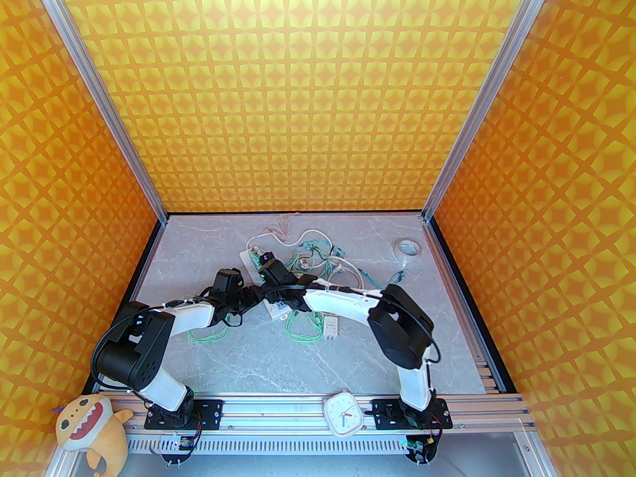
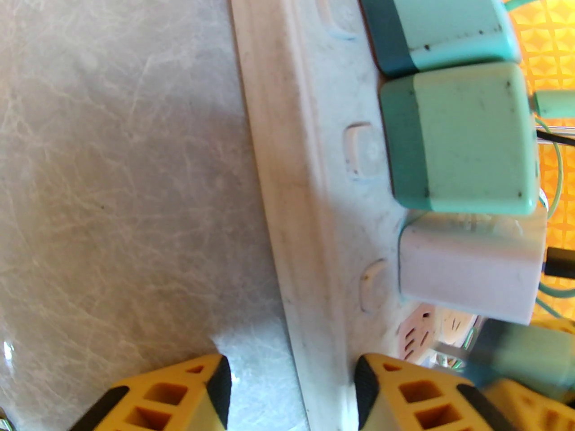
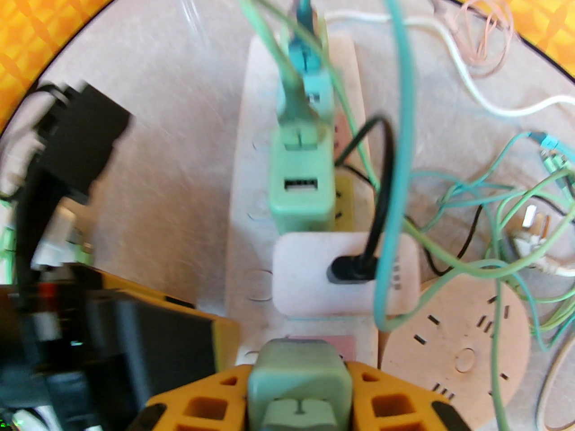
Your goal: Pull the plug off the socket
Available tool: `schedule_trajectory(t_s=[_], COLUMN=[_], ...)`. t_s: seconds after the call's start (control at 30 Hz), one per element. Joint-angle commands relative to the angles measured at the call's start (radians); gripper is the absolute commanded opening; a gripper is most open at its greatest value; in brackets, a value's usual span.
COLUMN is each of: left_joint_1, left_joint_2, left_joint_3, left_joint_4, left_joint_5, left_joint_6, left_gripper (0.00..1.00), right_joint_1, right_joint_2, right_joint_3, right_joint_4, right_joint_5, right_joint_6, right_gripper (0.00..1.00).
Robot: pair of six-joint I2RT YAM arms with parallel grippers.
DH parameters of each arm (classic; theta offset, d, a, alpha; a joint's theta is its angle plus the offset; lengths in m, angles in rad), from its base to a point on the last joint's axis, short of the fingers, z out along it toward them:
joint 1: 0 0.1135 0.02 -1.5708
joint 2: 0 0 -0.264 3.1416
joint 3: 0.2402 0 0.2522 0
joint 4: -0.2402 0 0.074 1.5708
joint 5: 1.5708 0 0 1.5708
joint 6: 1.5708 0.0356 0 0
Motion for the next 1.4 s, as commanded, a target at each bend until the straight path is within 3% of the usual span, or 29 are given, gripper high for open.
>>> schedule_trajectory(t_s=[0.0, 0.43, 1.07, 1.27, 1.37], left_joint_1=[-0.018, -0.018, -0.018, -0.018, -0.018], left_joint_2=[0.069, 0.014, 0.007, 0.007, 0.006], left_joint_3=[-0.017, -0.014, -0.013, -0.013, -0.013], left_joint_4=[-0.103, -0.141, -0.146, -0.148, -0.148], left_joint_5=[-0.079, -0.096, -0.097, -0.097, -0.097], left_joint_6=[0.019, 0.047, 0.051, 0.052, 0.052], left_gripper=[0.51, 0.52, 0.53, 0.52, 0.53], right_joint_1=[-0.010, -0.110, -0.504, -0.597, -0.646], right_joint_2=[-0.061, -0.309, -0.690, -0.731, -0.724], right_joint_3=[-0.024, -0.160, -0.412, -0.480, -0.534], right_joint_4=[-0.007, -0.049, -0.113, -0.126, -0.107], right_joint_5=[0.037, 0.185, 0.277, 0.273, 0.214], right_joint_6=[0.019, 0.025, 0.076, 0.105, 0.152], right_gripper=[0.32, 0.32, 0.32, 0.32, 0.31])
